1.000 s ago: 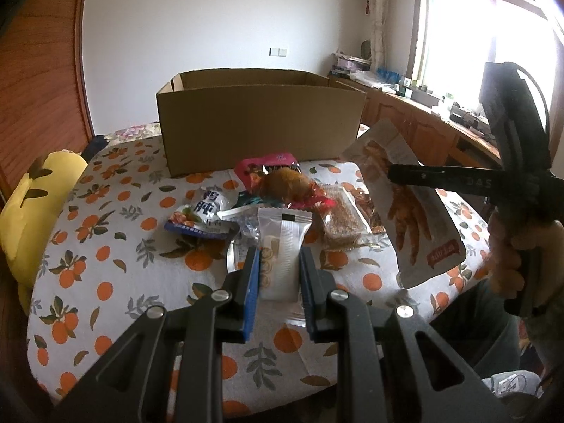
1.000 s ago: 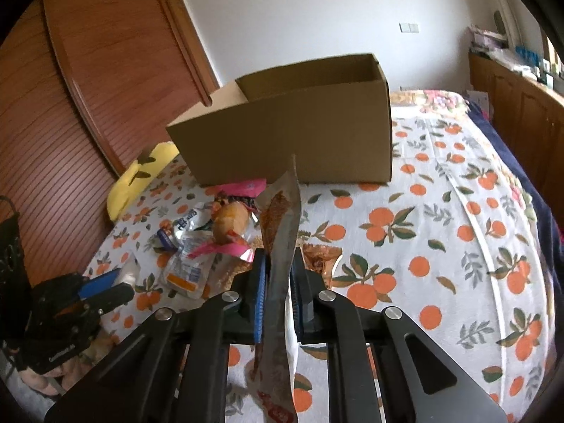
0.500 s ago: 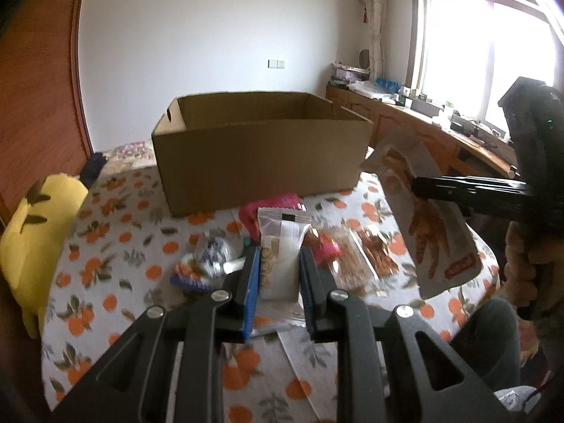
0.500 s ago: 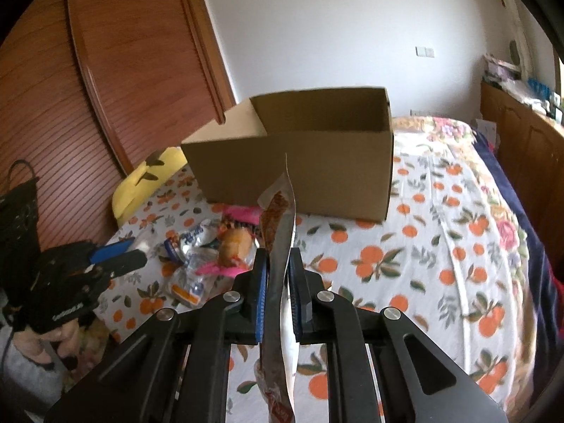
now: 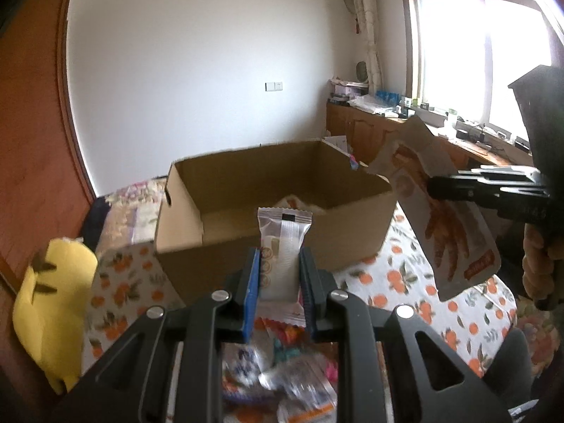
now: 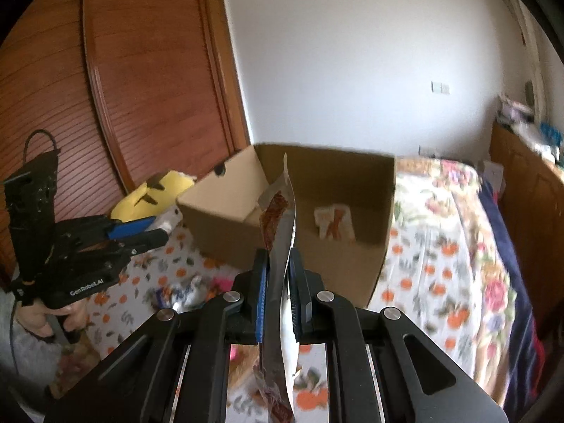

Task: Organize snacks
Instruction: 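Lift both held snacks and carry them toward the cardboard box, then open left tool to drop the white packet while right tool releases the chicken-feet bag into the box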

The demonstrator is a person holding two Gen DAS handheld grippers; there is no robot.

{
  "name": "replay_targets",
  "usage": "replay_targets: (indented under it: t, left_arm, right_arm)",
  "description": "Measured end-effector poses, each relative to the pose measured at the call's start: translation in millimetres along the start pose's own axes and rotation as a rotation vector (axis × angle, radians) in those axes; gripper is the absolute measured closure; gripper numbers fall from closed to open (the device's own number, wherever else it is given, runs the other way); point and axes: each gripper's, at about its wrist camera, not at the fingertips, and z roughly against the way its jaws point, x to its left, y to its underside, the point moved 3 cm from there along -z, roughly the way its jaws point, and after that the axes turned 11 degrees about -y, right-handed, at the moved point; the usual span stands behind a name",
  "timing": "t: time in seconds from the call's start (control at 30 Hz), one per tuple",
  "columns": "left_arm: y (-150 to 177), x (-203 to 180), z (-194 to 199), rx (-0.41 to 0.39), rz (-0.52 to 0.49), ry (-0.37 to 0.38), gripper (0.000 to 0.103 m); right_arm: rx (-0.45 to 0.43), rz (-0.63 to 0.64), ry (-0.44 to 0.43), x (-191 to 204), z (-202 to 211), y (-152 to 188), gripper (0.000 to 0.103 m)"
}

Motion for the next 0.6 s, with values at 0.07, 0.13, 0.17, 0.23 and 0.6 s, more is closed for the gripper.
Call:
replay_targets:
  t: [0.07, 0.13, 0.17, 0.23, 0.6]
  left_arm:
    - [-10.4, 3.3, -6.0, -0.01, -0.012, -0.006, 0.083]
    - [-22.3, 7.7, -14.8, -0.019, -0.017, -0.012, 0.083]
    - [-25.7, 8.9, -17.5, -0.021, -0.019, -0.014, 0.083]
    - [-34.8, 11.4, -25.6, -0.027, -0.028, -0.02, 0.083]
    - [-73.5, 33.2, -83.1, -0.044, -0.026, -0.042, 0.083]
  right_arm:
    - [-0.014, 0.022, -0.007, -1.4, -2.7, -14.2, 0.094]
    - [-0.029, 0.04, -0.022, -3.7, -9.0, -31.2, 0.094]
    - [-0.034, 0.047, -0.026, -4.9, -12.0, -37.1, 0.094]
    - [-0.044, 0.062, -0.03, -6.6, -17.4, -48.0, 0.094]
    - [-0.056, 0.111, -0.013, -35.7, -68.9, -96.4, 0.094]
